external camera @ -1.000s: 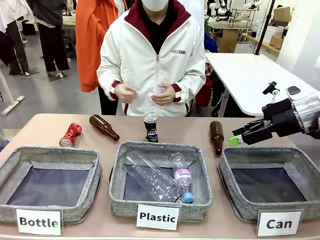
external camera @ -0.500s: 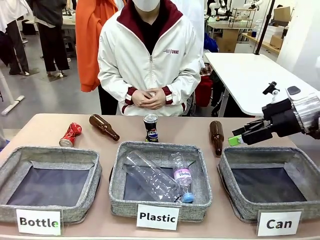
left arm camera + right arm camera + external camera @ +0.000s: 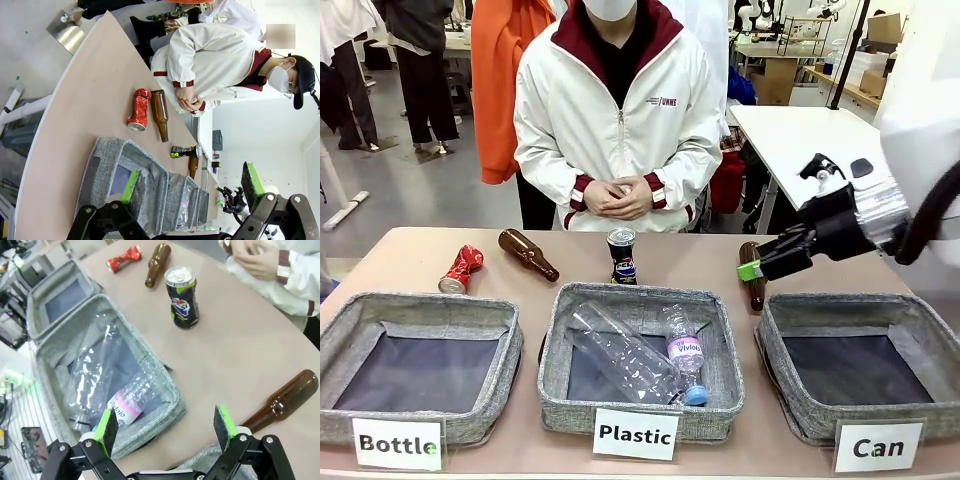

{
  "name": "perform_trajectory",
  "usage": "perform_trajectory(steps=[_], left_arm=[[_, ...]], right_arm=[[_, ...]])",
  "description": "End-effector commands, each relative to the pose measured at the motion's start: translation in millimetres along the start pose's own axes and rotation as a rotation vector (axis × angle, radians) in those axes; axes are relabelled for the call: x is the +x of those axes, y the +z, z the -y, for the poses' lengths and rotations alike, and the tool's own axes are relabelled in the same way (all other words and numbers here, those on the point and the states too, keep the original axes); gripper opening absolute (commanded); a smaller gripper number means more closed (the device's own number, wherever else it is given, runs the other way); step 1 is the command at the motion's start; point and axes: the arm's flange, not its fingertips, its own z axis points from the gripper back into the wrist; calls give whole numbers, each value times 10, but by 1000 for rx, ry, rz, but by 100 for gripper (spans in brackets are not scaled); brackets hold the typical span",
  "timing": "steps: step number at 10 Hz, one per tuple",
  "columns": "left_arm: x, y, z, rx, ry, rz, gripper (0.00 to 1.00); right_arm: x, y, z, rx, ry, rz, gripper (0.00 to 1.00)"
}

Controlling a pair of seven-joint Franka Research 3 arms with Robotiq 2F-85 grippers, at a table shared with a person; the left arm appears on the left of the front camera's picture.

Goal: Sort the can waste into the basket.
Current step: Pick up the can waste from the table and place it in the right Fabric basket.

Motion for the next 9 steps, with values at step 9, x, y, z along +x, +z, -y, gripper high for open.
perform_trajectory(steps=[9], left_arm=[[-9,9,-9,-18,-18,1,100]], right_arm=[[901,-1453,465,2,227,42,100]])
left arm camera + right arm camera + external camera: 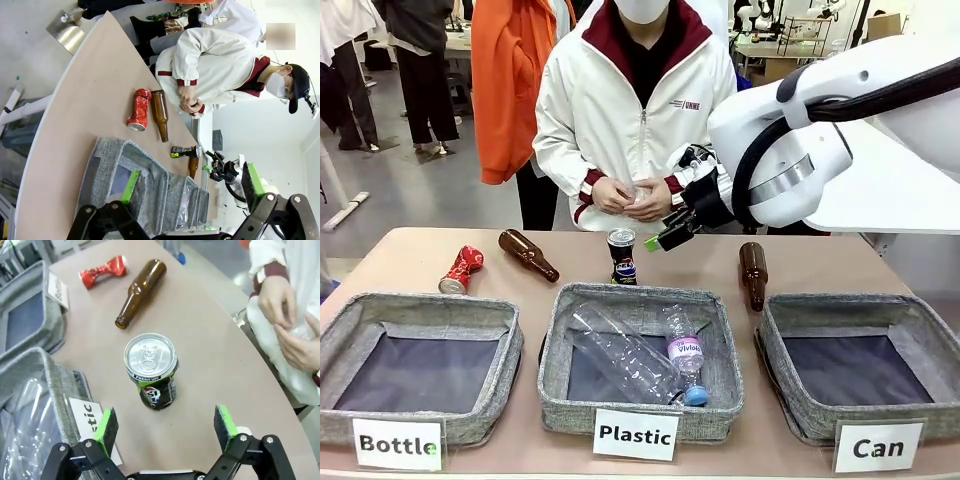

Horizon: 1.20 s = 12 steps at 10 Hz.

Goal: Sort the can waste into the basket.
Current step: Pick up the can waste from the table and place it in the right Fabric basket.

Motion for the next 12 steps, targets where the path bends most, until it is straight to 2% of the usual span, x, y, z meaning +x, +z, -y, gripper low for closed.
perform_trajectory(steps=[1,2,4,5,8,10,12], left_arm=[[-13,10,-11,-18,-18,1,100],[-13,10,-11,-18,-18,1,100],[-13,10,-11,-18,-18,1,100],[-13,10,-11,-18,-18,1,100],[-13,10,-11,-18,-18,1,100],[-13,10,-11,-18,-18,1,100],[-13,10,-11,-18,-18,1,100]], right_arm=[[11,9,-5,0,-28,-7,100],[0,0,0,0,0,0,100],[-159,-29,84,150,161,124,100],[-259,-70,188,159,180,160,100],[-484,-281,394,168,223,238,100],[-562,-519,483,213,200,277,100],[-636,-731,503,253,166,274,100]])
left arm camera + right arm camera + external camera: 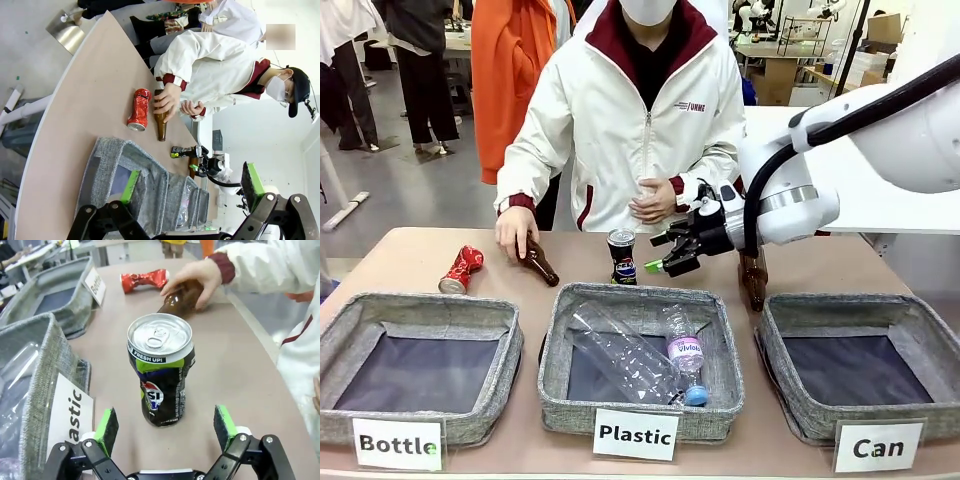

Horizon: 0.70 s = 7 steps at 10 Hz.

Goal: Sort the can waste into the basket.
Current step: Pick up the can waste from the table and place it in the right Fabric basket.

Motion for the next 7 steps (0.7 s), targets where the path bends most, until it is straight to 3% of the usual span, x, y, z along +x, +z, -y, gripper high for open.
perform_trajectory(steps=[1,7], left_arm=[[-13,9,-12,-18,-18,1,100],[0,1,0,0,0,0,100]], right_arm=[[-17,-150,80,15,-4,38,100],[-18,-685,183,101,-39,68,100]])
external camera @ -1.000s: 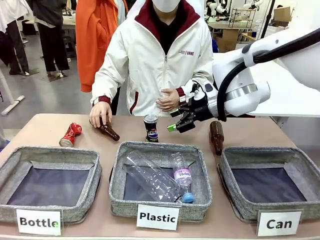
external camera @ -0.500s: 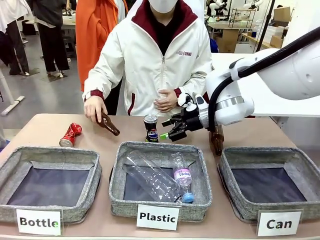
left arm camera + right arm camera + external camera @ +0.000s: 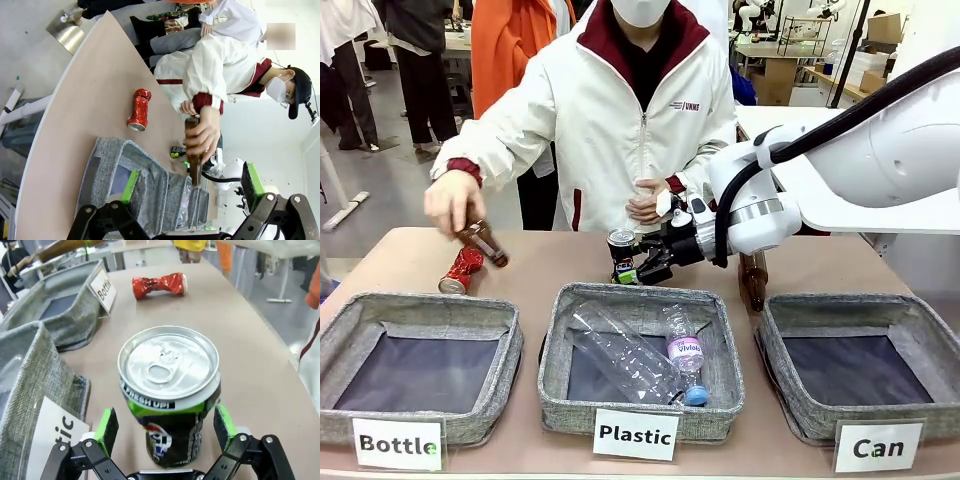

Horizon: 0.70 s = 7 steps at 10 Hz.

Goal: Sort the can waste into the basket.
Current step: Pick up the can waste from the table and place it in the right Fabric basket.

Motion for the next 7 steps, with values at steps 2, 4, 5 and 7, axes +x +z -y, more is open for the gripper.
perform_trajectory(steps=[2,4,5,7], left_arm=[[-117,802,742,-168,-59,23,100],[-270,1071,1028,-239,-77,-35,100],[-314,1028,1032,-275,-33,-67,100],[-388,938,1024,-294,28,-84,100]], right_arm=[[23,-179,164,12,-66,63,100],[28,-208,197,38,-87,118,100],[22,-195,202,51,-92,128,51],[-3,-188,195,61,-104,123,0]])
